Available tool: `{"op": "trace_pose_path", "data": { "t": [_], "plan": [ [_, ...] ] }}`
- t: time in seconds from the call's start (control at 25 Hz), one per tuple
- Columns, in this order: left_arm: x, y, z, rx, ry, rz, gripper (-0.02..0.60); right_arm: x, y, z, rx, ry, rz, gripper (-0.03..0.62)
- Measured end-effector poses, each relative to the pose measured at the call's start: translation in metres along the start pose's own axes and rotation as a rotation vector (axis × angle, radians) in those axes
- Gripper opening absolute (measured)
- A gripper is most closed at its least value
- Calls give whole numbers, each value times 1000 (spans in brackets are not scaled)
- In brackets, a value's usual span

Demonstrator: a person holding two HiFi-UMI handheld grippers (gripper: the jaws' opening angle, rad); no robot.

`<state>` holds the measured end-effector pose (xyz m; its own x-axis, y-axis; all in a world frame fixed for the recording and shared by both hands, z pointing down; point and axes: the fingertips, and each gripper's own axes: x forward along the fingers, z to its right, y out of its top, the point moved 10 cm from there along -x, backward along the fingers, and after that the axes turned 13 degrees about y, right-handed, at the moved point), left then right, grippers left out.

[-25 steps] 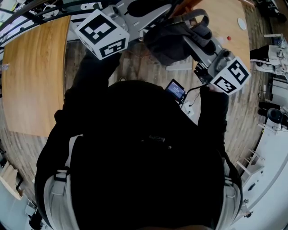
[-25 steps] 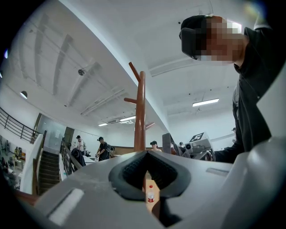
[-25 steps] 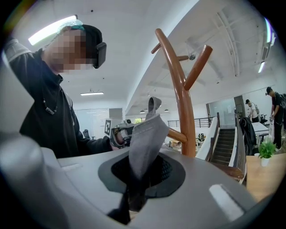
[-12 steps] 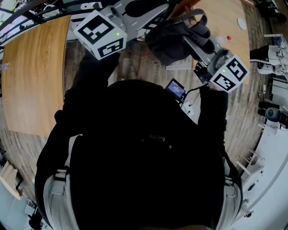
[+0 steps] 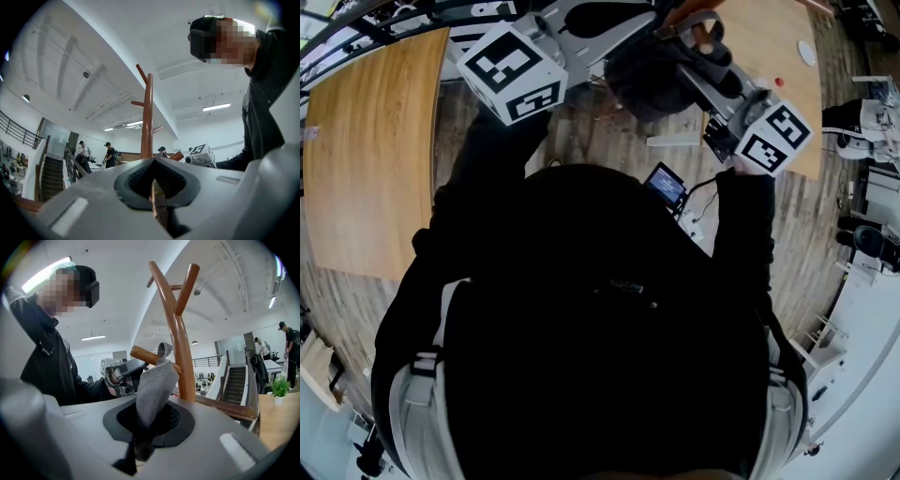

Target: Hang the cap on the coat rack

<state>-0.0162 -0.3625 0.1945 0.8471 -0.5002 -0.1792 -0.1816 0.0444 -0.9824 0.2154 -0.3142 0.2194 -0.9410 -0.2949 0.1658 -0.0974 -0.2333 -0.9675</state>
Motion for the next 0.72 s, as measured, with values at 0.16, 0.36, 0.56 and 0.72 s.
{"op": "trace_pose_path", "data": {
  "t": [0.16, 0.36, 0.56, 0.72],
  "plan": [
    [1, 0, -1, 3, 5, -3, 3, 1, -1, 8, 13, 1, -2, 48],
    [-3, -1, -6, 3, 13, -5, 3, 7, -5, 14, 23, 4, -11, 48],
    [-8, 1, -5, 10, 16, 1, 3, 9, -7, 15, 25, 4, -12, 48],
    [-2, 7, -1, 13, 18, 2, 3, 4, -3, 19, 31, -1, -11, 48]
  ]
}}
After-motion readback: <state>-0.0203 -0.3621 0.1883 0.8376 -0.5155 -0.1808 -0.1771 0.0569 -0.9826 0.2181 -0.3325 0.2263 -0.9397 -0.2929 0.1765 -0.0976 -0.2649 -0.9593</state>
